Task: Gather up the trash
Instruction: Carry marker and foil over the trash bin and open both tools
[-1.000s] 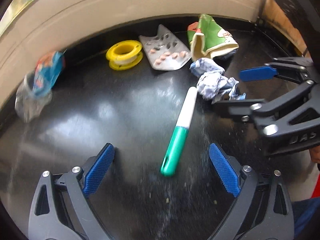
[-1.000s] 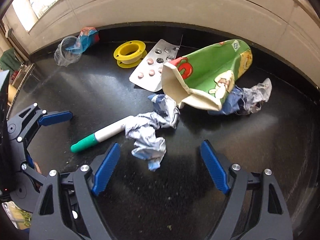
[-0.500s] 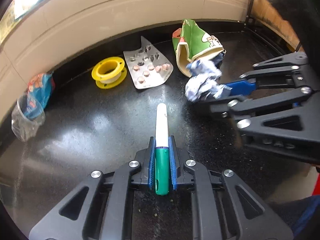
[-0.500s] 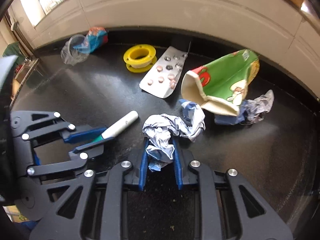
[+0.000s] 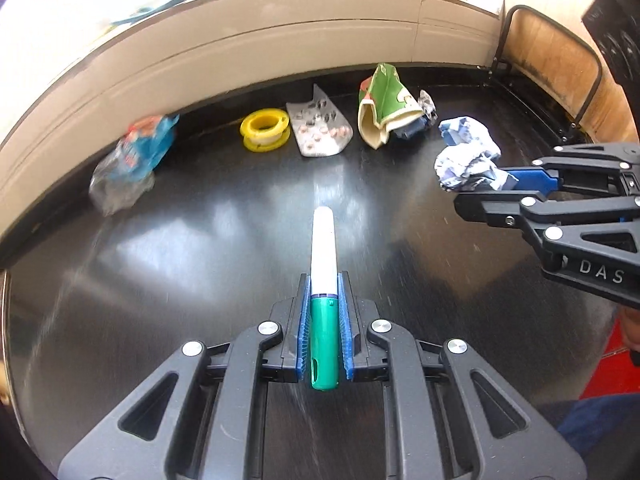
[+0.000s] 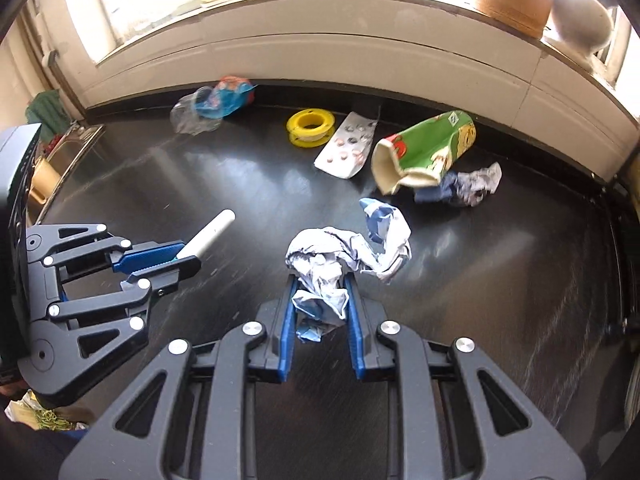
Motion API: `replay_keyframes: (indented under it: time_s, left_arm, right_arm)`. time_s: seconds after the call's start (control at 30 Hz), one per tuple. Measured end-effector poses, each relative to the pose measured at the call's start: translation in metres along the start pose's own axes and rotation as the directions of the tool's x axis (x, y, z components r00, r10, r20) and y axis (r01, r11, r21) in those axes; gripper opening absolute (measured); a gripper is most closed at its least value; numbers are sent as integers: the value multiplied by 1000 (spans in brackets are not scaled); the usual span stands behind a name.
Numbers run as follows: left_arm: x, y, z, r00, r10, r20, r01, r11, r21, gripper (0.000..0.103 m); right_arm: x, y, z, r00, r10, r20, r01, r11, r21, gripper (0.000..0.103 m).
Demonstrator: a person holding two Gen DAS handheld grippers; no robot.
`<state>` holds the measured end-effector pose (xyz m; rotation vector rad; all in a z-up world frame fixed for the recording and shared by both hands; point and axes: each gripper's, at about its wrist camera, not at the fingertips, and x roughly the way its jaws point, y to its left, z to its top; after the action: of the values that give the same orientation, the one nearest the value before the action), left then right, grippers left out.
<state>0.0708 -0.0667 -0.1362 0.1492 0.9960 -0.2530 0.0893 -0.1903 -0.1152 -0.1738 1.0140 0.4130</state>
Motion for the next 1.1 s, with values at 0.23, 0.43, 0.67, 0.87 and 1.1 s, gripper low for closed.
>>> replay_keyframes:
  time_s: [0.23, 0.43, 0.67, 0.87, 1.1]
  left_arm:
    - [-29, -4, -42, 1000, 5, -4, -5, 999, -50, 13]
    - [-45, -2, -61, 1000, 25, 16, -24, 998, -52, 13]
    - [-75, 25, -81, 994, 93, 50, -84, 985, -149, 13]
    - [-120, 71, -129, 974, 222, 43, -199, 932, -304, 13]
    - [-176, 124, -222, 924, 378, -66, -357, 784, -507, 13]
  right_arm:
    - [-16, 30, -39, 1000, 12, -10, -12, 1000, -8, 23]
    - [-26, 45, -51, 1000, 14, 0, -14, 1000, -17, 23]
    - [-33, 79, -36, 998, 55, 20, -53, 994, -96, 23]
    - [-26, 155, -18, 985, 172, -6, -168, 952, -257, 23]
    - [-20, 279, -28, 944, 314, -102, -322, 814, -484, 23]
